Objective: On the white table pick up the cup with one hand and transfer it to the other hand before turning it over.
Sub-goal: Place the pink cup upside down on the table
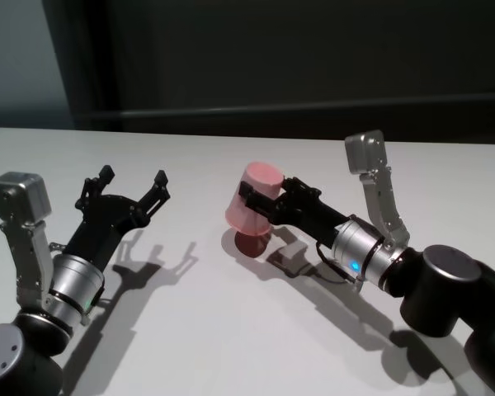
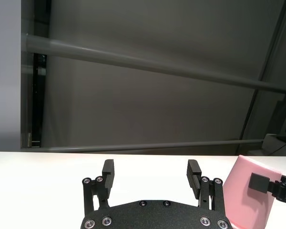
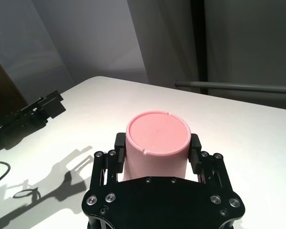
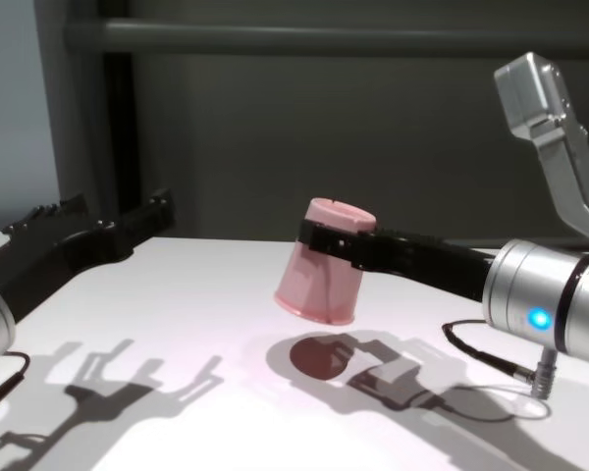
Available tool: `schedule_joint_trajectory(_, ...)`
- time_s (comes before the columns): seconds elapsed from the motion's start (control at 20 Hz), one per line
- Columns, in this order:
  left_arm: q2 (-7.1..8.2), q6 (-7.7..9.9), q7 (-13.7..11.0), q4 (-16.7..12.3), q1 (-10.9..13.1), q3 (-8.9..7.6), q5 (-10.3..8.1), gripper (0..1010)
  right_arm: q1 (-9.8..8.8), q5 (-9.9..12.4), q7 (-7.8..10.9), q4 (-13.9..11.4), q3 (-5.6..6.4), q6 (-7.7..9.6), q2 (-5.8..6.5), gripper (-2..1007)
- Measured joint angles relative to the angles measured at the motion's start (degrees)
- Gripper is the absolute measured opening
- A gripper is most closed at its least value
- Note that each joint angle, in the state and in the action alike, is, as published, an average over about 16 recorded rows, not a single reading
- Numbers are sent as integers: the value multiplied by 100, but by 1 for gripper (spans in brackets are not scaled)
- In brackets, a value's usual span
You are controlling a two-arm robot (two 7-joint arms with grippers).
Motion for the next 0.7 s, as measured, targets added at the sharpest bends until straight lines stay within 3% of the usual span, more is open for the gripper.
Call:
schedule_joint_trajectory(0.3, 0, 0, 0, 0, 0, 0, 0, 1003, 122, -457, -144, 34, -209, 290, 60, 757)
schedule_joint_trajectory(0.7, 0, 0, 0, 0, 0, 0, 0, 1003, 215, -830, -210, 84, -335, 511, 73, 757)
